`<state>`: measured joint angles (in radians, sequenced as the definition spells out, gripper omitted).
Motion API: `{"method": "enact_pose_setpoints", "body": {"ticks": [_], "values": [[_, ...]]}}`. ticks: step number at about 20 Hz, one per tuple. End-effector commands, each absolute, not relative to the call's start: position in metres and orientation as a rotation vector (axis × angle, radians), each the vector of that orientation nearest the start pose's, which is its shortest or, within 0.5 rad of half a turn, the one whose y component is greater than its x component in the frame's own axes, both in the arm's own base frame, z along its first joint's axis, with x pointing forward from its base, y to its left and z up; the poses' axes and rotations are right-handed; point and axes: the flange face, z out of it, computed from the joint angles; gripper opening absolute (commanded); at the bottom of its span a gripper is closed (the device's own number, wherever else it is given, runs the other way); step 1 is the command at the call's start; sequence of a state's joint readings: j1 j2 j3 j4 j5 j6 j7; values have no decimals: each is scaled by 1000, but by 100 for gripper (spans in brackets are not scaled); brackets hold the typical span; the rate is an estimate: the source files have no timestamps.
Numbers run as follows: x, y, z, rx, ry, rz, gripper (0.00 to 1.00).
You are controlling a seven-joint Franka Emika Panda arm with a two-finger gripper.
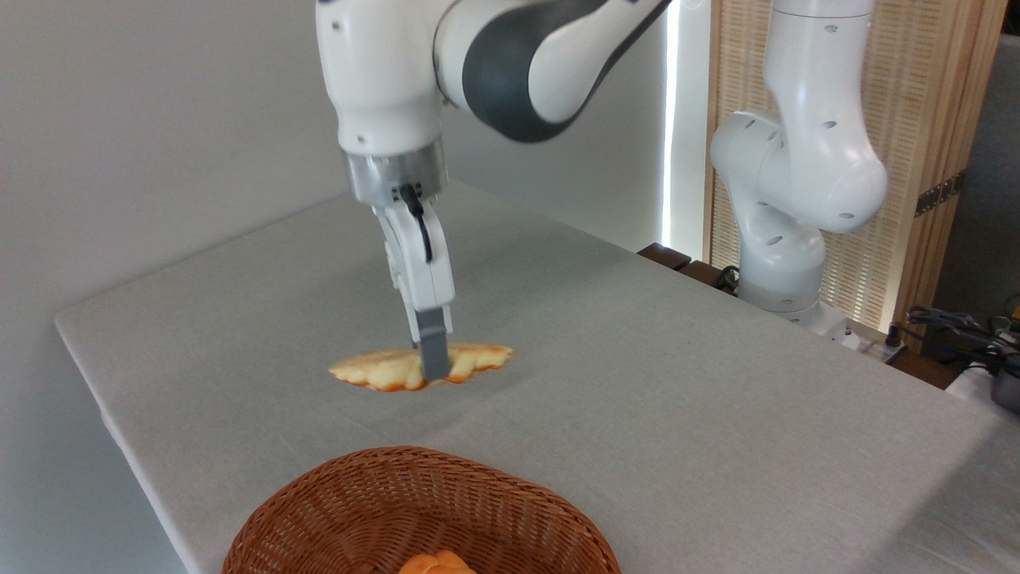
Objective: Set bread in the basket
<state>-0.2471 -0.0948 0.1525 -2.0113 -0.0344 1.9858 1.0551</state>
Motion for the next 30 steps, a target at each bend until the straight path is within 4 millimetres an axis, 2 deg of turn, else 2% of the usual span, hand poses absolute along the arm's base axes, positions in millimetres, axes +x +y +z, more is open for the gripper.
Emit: {"method": "enact_pose_setpoints", "body": {"ticks": [1,2,3,4,5,6,8,11,20,23,26,28,30], "values": [[552,-19,525,-2640,1579,-325,36],[556,-13,527,-2619,1558,-359,41],[560,-2,530,-2607,1520,-406,50],[565,8,532,-2593,1482,-453,66],[568,15,534,-2579,1452,-496,94],[570,25,534,-2579,1420,-514,100],[570,35,534,-2583,1399,-515,100],[572,34,528,-2587,1405,-501,100],[572,32,529,-2590,1402,-503,100],[567,28,539,-2602,1398,-511,100],[558,23,560,-2674,1358,-475,100],[555,4,581,-2743,1313,-432,100],[553,-4,584,-2807,1242,-397,100]]}}
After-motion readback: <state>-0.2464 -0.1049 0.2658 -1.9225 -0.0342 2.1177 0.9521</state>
